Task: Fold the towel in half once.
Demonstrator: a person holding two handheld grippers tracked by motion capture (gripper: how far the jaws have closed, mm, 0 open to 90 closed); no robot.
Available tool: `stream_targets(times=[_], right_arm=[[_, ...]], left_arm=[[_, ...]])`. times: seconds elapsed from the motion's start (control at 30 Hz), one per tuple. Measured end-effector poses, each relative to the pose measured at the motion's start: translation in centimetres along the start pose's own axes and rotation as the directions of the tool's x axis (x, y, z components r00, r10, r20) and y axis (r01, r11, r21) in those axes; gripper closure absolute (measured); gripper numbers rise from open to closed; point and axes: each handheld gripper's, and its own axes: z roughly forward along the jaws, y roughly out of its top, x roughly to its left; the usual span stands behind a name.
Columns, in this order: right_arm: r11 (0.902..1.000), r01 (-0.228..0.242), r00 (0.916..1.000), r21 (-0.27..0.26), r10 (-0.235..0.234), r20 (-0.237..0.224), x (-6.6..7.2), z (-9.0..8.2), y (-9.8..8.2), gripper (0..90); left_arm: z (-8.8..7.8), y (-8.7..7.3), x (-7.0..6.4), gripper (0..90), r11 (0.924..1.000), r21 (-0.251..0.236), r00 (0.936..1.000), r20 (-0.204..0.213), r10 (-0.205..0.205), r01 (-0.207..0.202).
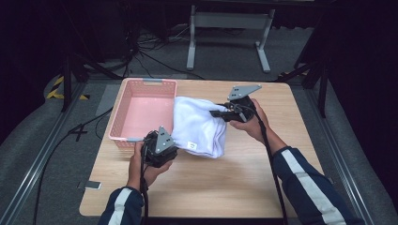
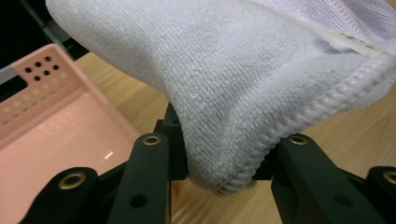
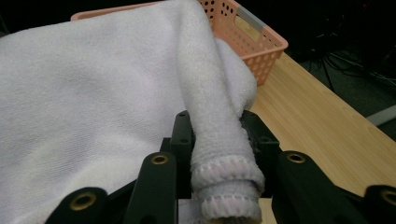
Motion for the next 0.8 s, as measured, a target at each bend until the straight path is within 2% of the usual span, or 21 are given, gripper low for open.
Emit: stream_targets(times=[0.23, 0.27, 0.47, 0.6, 0.8], right_arm=[[0.9991, 0.042, 0.9991, 0.006, -0.042, -0.010, 0.4, 2.1, 2.5, 69.5], [0.9989, 0.047, 0.9987, 0.004, -0.046, -0.019, 0.3, 3.0, 3.3, 69.5], [0.9986, 0.052, 0.9982, -0.009, -0.052, -0.030, 0.0, 5.0, 5.2, 69.5], [0.9983, 0.056, 0.9977, -0.014, -0.056, -0.037, 0.0, 6.2, 6.4, 69.5], [0.9986, 0.050, 0.9978, -0.015, -0.051, -0.043, 0.1, 8.7, 7.9, 69.3]], left_arm=[[-0.9, -0.5, 1.8, 67.2, 0.9996, 0.018, 0.9989, -0.042, -0.022, 0.023], [-1.2, -0.5, 2.5, 67.3, 0.9994, 0.014, 0.9978, -0.058, -0.032, 0.033], [-2.0, -0.7, 4.4, 67.2, 0.9978, 0.012, 0.9930, -0.100, -0.064, 0.065], [-2.4, -0.9, 5.6, 67.2, 0.9969, 0.031, 0.9902, -0.122, -0.068, 0.073], [-3.0, -1.5, 7.5, 67.2, 0.9936, 0.053, 0.9817, -0.168, -0.089, 0.099]])
